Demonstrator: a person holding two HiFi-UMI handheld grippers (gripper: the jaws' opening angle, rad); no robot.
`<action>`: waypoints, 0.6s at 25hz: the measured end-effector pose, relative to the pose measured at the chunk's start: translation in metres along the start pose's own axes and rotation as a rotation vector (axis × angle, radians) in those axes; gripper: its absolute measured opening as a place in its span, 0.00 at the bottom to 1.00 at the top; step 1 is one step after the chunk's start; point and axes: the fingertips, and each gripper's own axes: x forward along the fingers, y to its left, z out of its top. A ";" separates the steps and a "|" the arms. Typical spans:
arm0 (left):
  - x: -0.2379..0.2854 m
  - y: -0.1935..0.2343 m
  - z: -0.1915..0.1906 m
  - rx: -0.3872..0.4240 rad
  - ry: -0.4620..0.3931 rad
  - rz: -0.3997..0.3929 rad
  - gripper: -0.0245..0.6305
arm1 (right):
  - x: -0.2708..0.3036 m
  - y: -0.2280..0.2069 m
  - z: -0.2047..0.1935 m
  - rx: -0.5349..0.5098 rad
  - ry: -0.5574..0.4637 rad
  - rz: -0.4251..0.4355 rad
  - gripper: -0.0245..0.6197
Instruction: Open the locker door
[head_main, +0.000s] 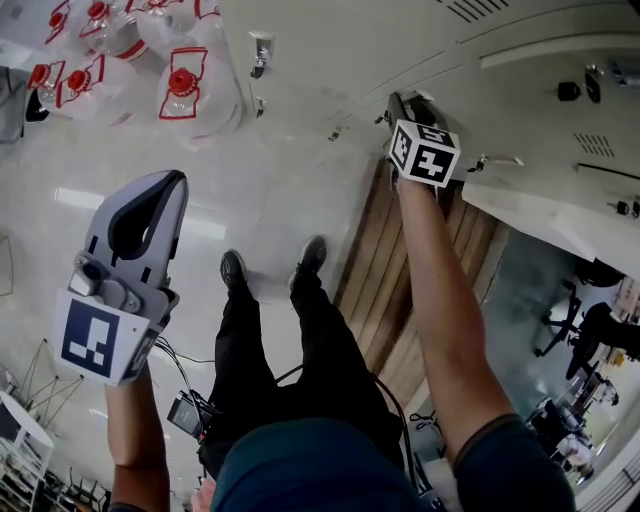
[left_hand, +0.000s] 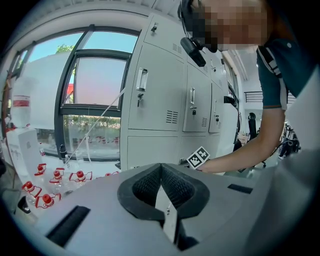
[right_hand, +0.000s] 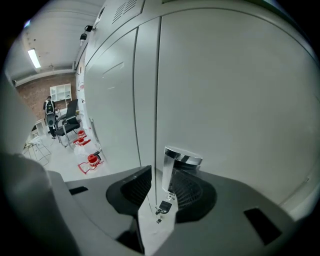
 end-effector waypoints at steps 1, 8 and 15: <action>0.001 0.001 -0.001 0.003 0.001 0.002 0.06 | 0.000 0.000 0.000 0.006 -0.006 -0.005 0.25; -0.001 -0.006 0.004 0.003 -0.038 -0.022 0.06 | -0.010 0.006 -0.007 0.043 -0.008 -0.001 0.25; -0.008 -0.009 0.008 0.014 -0.034 -0.032 0.06 | -0.035 0.013 -0.027 0.032 -0.005 -0.013 0.22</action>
